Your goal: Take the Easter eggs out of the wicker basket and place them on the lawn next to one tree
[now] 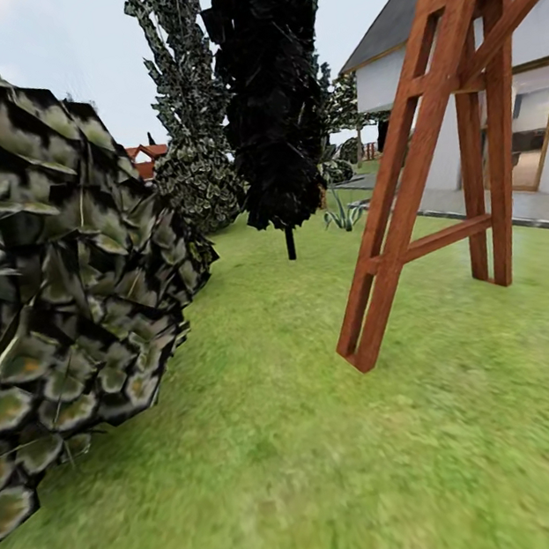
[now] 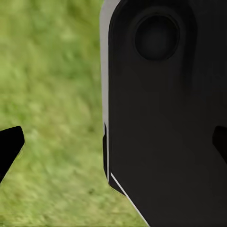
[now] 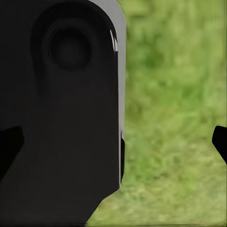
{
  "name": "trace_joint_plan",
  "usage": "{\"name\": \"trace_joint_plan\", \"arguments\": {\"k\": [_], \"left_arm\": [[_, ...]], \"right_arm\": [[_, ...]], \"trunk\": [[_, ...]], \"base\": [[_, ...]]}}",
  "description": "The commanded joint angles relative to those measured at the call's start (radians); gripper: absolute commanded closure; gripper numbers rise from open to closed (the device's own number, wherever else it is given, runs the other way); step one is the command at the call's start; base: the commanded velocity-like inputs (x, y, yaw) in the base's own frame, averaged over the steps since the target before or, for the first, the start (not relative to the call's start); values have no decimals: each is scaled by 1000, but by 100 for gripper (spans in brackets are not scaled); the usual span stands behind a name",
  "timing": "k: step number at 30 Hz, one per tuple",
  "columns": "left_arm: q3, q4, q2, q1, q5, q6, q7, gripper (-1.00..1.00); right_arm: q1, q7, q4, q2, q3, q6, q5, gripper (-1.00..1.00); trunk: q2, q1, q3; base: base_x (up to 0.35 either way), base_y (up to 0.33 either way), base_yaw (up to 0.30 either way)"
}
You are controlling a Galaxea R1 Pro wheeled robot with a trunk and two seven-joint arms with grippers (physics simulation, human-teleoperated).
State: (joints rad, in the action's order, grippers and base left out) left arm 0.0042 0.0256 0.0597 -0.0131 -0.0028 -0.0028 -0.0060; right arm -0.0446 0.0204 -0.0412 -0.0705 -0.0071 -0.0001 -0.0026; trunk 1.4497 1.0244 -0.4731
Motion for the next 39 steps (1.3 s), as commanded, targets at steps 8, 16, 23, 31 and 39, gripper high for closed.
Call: {"name": "trace_joint_plan", "arguments": {"k": [8, 16, 23, 31, 39], "left_arm": [[0, 2, 0, -1, 0, 0, 0, -100], [0, 2, 0, -1, 0, 0, 0, -100], [0, 2, 0, -1, 0, 0, -1, -100], [0, 2, 0, -1, 0, -1, 0, -100], [0, 2, 0, -1, 0, -2, 0, -100]], "right_arm": [[-1, -2, -8, -2, -2, 1, 0, -100], [-1, -3, -8, -2, -2, 2, 0, -100], [-1, -6, -8, -1, -2, 2, 0, -100], [-1, -4, -8, -2, 1, 3, 5, -100], [-1, 3, -9, -1, 0, 10, 1, -100]], "trunk": [[0, 1, 0], [0, 1, 0], [0, 1, 0], [0, 1, 0], [0, 1, 0]], "base": [[322, 0, -45], [299, 0, 0], [306, 0, 0], [244, 0, 0], [15, 0, 0]]}}
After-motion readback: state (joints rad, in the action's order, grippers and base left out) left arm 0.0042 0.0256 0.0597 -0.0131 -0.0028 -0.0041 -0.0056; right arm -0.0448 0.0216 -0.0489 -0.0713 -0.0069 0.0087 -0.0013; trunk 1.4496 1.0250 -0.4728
